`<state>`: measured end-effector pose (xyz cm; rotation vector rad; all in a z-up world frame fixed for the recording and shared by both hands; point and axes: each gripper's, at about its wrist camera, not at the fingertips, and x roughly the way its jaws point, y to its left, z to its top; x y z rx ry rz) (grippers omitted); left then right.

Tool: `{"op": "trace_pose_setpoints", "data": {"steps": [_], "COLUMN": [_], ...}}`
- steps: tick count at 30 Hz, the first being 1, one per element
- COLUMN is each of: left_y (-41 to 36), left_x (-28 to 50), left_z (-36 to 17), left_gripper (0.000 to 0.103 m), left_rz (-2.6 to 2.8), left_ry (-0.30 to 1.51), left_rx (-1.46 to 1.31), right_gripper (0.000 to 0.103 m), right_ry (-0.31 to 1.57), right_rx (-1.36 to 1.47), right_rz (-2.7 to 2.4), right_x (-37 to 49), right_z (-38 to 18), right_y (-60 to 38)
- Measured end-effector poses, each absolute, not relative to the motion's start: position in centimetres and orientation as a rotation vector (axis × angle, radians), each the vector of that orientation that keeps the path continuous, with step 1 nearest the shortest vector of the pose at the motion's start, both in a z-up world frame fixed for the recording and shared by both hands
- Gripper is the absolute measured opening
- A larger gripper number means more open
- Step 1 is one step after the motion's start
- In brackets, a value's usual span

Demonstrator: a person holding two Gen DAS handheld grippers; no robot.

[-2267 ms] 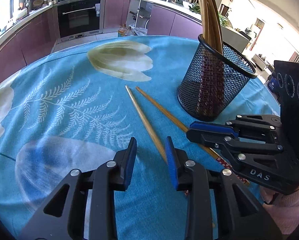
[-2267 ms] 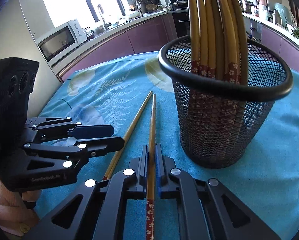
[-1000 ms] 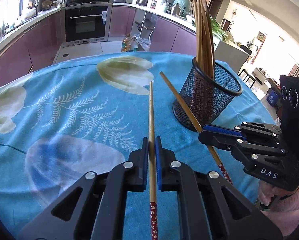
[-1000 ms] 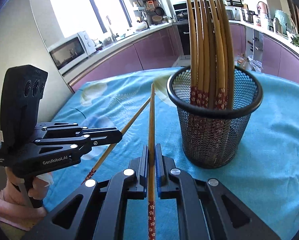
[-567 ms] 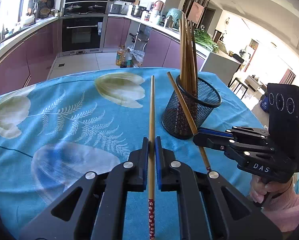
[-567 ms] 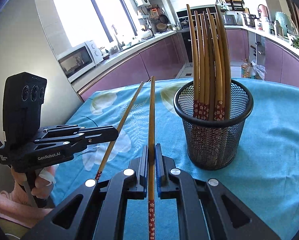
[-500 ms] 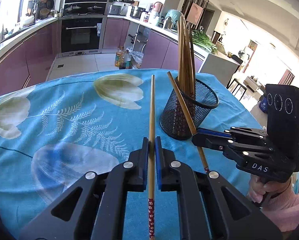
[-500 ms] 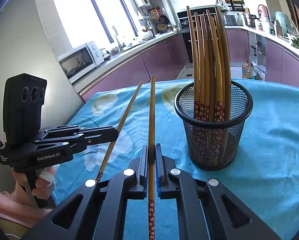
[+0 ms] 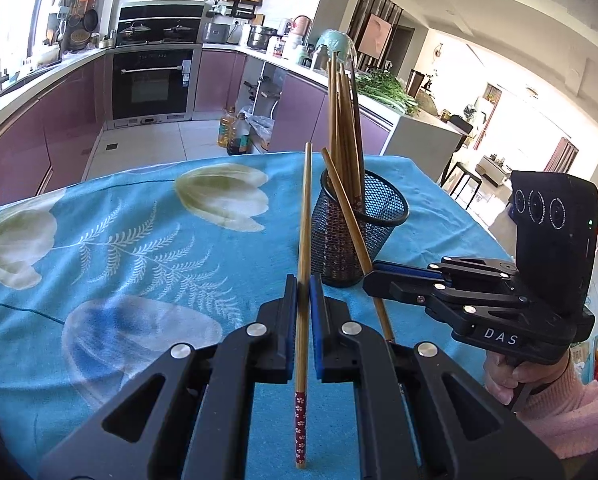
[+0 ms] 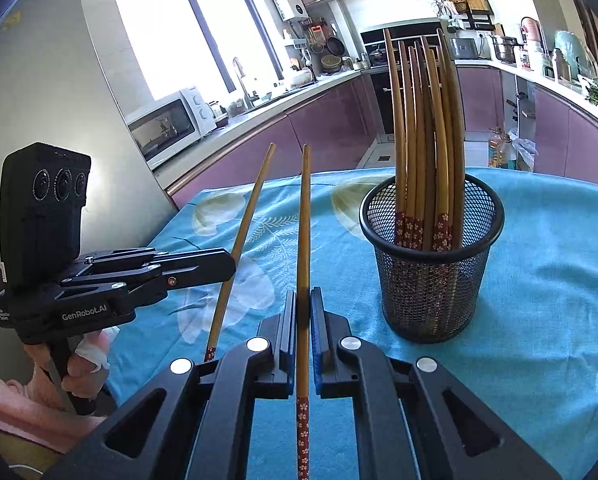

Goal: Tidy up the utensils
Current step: 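Lift the left gripper's chopstick upright while the right gripper raises its chopstick toward the holder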

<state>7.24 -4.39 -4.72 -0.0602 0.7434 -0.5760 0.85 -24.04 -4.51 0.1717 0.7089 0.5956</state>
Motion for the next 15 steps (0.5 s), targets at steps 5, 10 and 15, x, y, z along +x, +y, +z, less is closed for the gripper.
{"op": "trace_pose_setpoints", "data": {"steps": [5, 10, 15], "left_y": [-4.47, -4.63, -4.8], "left_x": [6.72, 6.5, 6.36], "left_z": [-4.34, -4.09, -4.09], "left_gripper": [0.007, 0.002, 0.002], "left_rz": [-0.594, -0.605, -0.614], "left_ry": [0.731, 0.723, 0.716], "left_rx": [-0.062, -0.059, -0.054], "right_gripper": [0.006, 0.006, 0.006], "right_ry": [0.695, 0.685, 0.679], "right_rx": [0.169, 0.17, 0.17], "right_rz": [0.596, 0.594, 0.592], "right_x": [0.57, 0.39, 0.33], "right_z": [-4.19, -4.01, -3.97], "right_y": [-24.09, -24.09, -24.06]}}
